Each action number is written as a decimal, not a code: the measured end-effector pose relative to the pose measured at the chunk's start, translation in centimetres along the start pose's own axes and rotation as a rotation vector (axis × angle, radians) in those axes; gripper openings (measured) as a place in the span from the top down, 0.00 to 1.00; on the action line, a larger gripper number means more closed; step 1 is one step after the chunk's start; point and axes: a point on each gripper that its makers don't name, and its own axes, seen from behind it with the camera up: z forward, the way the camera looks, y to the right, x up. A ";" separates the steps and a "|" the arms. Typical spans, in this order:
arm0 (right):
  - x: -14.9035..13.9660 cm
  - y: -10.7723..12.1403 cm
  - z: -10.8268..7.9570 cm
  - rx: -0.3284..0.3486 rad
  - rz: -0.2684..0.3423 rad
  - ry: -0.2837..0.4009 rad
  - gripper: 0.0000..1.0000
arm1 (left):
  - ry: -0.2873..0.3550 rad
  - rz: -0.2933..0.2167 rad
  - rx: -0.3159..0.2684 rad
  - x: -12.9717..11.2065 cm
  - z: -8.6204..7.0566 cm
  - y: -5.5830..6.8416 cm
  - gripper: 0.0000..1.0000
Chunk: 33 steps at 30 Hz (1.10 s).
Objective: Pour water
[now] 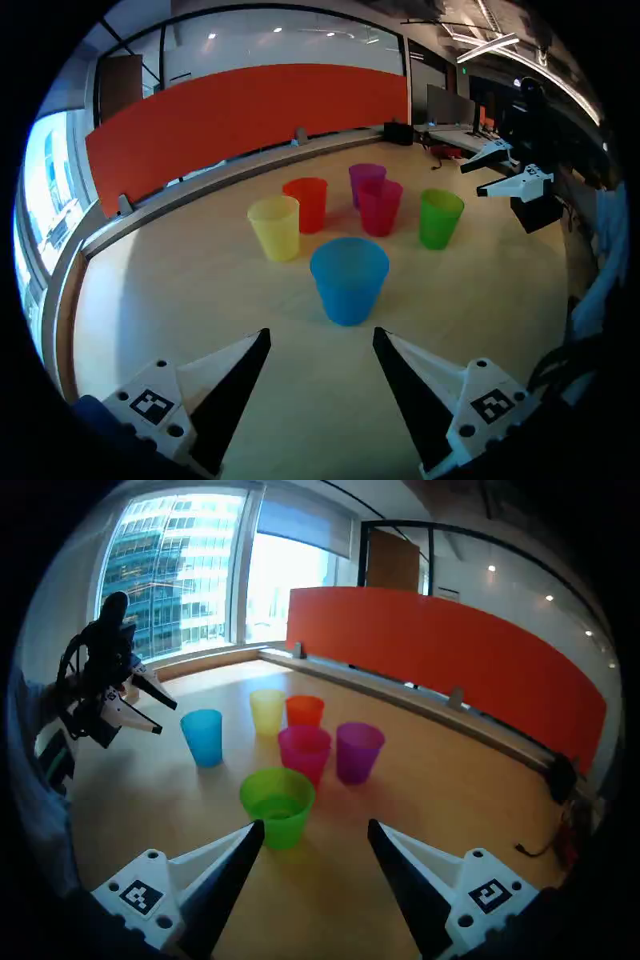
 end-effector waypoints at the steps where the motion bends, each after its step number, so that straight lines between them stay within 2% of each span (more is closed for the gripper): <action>1: 0.3 0.3 -0.2 -0.016 0.005 0.012 0.00 | 0.016 -0.004 0.011 0.4 -0.1 -0.2 0.04; 12: 2.5 3.5 -1.7 -0.196 0.047 0.125 0.00 | 0.183 -0.061 0.142 3.5 -1.5 -2.2 0.05; 18: 3.8 4.8 -2.6 -0.285 0.090 0.197 0.00 | 0.274 -0.108 0.219 5.0 -2.8 -3.4 0.05; 24: 5.4 7.1 -4.1 -0.413 0.102 0.274 0.00 | 0.366 -0.165 0.292 6.4 -4.4 -4.4 0.05; 27: 5.8 7.5 -4.8 -0.456 0.112 0.307 0.00 | 0.403 -0.189 0.317 7.0 -5.0 -4.6 0.05; 33: 6.6 8.6 -6.4 -0.544 0.133 0.376 0.00 | 0.473 -0.191 0.382 8.1 -6.7 -5.4 0.05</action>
